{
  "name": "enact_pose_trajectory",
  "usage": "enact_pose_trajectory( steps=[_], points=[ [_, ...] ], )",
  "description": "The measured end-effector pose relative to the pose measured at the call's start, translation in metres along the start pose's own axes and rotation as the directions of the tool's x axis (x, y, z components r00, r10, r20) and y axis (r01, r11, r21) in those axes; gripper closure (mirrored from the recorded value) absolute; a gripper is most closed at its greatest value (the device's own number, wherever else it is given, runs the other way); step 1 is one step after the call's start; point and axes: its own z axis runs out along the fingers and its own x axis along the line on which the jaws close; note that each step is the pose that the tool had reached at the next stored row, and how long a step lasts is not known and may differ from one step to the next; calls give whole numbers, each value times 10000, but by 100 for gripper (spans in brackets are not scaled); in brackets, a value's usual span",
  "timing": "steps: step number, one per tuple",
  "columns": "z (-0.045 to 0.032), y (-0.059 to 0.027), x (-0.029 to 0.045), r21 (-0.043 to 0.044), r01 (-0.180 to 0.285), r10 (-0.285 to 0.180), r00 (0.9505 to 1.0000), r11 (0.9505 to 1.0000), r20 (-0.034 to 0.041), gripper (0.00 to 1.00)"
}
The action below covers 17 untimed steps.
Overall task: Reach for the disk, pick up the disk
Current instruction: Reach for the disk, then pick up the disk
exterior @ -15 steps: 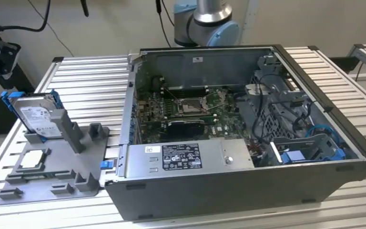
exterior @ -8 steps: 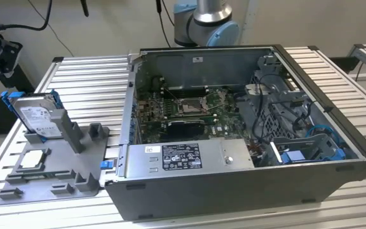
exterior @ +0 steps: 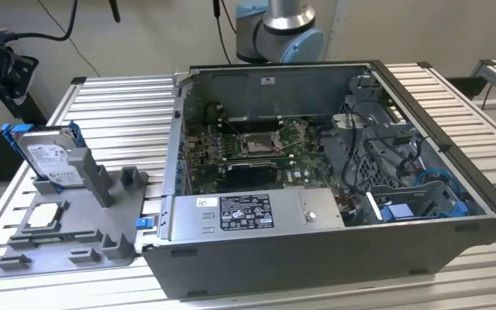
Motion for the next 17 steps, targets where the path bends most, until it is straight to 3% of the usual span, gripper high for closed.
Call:
enact_pose_trajectory(
  steps=[12,17],
  points=[
    [0,0,-1,0,51,-51,10000,10000,-2,100],
    [0,0,-1,0,435,-435,9991,9991,-17,100]
  ],
)
